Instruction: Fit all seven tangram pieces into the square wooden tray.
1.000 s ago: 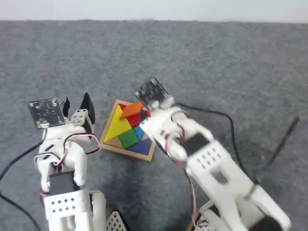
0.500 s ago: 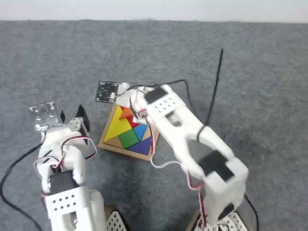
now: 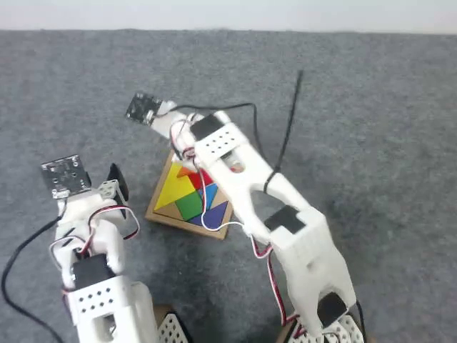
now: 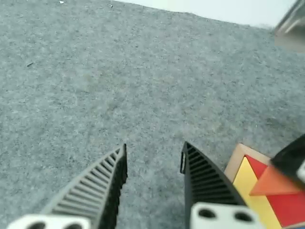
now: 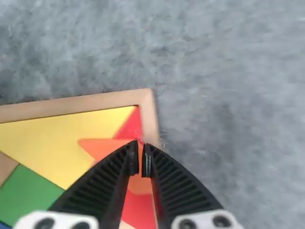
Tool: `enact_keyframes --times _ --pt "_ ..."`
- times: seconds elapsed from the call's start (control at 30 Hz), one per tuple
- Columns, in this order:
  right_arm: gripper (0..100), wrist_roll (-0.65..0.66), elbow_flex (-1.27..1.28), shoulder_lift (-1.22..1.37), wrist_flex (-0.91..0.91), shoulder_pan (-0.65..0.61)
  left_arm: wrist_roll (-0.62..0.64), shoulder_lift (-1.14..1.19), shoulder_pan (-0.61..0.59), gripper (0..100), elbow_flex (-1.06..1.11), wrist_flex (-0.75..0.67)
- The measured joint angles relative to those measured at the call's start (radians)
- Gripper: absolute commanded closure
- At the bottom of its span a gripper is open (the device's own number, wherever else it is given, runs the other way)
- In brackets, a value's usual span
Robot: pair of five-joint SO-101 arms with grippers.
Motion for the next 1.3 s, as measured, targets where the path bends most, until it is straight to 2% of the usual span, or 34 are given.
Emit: enact_keyframes --times 0.1,0.33,0.8,1.0,1.13,1.3 --pt "99.1 0.002 0.000 0.021 0.000 -0.018 0.000 0.000 0.000 82 0.000 0.000" --pt "99.1 0.252 -0.020 0.021 0.077 -0.023 0.000 0.000 0.000 82 0.000 0.000" --pt "99.1 0.545 -0.037 0.020 0.239 -0.009 0.000 0.000 0.000 82 0.000 0.000" --pt "98.0 0.543 -0.068 0.023 0.244 0.018 0.000 0.000 0.000 82 0.000 0.000" --pt "88.7 0.453 -0.091 0.018 0.247 0.037 0.000 0.000 0.000 82 0.000 0.000" --pt "87.1 0.454 -0.091 -0.020 0.359 0.054 -0.002 0.000 0.000 82 0.000 0.000"
